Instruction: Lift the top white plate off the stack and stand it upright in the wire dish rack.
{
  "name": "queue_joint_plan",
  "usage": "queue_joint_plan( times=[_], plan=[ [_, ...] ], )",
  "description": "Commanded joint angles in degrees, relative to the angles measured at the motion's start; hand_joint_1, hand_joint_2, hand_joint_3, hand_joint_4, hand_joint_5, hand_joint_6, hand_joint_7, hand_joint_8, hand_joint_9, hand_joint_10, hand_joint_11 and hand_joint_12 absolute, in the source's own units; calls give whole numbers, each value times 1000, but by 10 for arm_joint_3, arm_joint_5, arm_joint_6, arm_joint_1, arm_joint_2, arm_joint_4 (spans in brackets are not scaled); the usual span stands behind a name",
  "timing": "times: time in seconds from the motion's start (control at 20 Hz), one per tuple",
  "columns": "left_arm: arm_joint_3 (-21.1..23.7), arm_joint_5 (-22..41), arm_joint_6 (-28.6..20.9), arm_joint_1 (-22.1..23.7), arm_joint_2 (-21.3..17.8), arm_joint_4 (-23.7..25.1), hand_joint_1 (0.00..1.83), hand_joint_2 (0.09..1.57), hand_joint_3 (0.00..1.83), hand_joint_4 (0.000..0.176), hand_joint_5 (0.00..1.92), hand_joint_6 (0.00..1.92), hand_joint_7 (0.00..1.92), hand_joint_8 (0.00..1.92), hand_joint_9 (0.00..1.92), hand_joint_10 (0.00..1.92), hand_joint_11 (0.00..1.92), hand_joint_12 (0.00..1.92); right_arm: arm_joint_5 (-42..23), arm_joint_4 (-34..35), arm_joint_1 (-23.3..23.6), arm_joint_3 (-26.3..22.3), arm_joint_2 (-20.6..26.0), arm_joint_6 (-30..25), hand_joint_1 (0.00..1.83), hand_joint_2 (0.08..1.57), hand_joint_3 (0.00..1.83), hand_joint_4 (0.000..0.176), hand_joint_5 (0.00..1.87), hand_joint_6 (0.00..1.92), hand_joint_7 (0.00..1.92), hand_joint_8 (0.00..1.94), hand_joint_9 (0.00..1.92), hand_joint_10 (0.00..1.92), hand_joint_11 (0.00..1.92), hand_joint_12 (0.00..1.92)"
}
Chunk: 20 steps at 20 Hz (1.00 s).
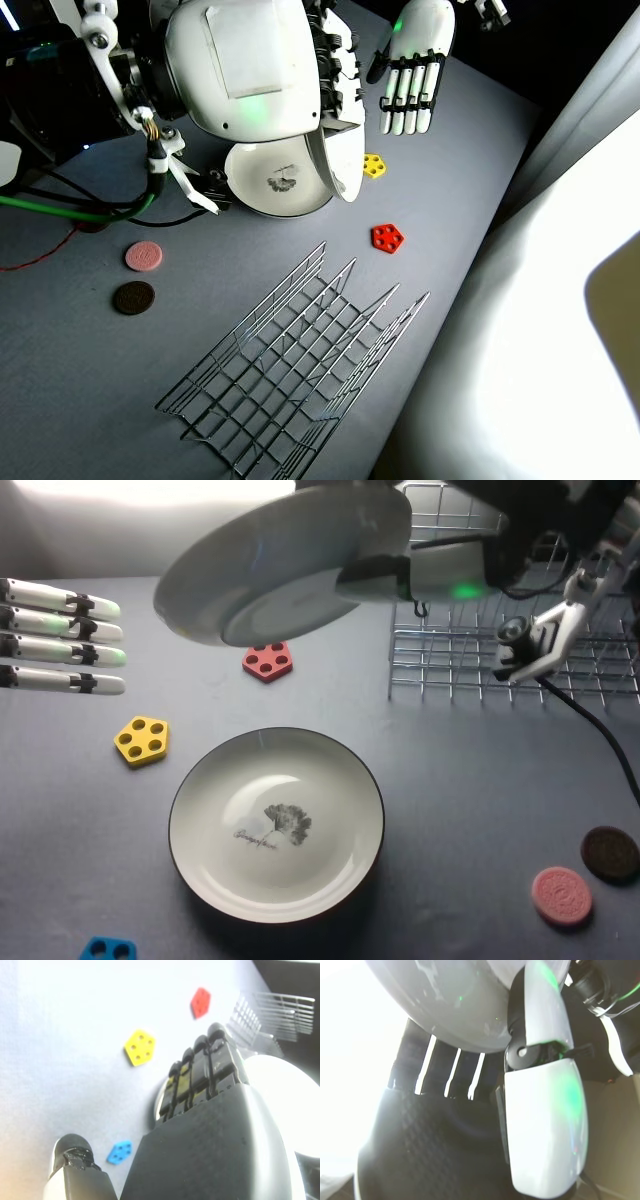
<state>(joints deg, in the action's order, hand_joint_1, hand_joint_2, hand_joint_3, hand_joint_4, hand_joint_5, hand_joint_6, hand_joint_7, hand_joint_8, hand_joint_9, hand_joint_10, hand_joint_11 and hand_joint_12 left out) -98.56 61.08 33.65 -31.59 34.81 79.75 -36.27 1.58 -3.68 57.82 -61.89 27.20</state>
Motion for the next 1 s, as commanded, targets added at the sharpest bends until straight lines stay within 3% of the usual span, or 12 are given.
queue_joint_plan(
  times=[0.0,0.85,0.95],
  plan=[
    [0,15,5,13,-8,-49,80,864,0,0,29,8,56,9,49,6,35,77,-89,17,14,-2,7,-9,1492,1078,0,0,953,1022,1019,686,1054,809,882,1459],
    [0,12,13,3,-12,-58,93,844,0,0,22,7,23,5,19,4,23,10,-64,167,14,26,9,-7,1489,1098,0,0,877,1124,950,804,1018,871,886,1476],
    [-1,13,13,3,-12,-57,110,851,1,0,29,6,22,2,20,3,67,29,-60,172,14,39,9,-12,1491,1083,0,0,918,1074,1004,713,1040,823,902,1448]
  ],
)
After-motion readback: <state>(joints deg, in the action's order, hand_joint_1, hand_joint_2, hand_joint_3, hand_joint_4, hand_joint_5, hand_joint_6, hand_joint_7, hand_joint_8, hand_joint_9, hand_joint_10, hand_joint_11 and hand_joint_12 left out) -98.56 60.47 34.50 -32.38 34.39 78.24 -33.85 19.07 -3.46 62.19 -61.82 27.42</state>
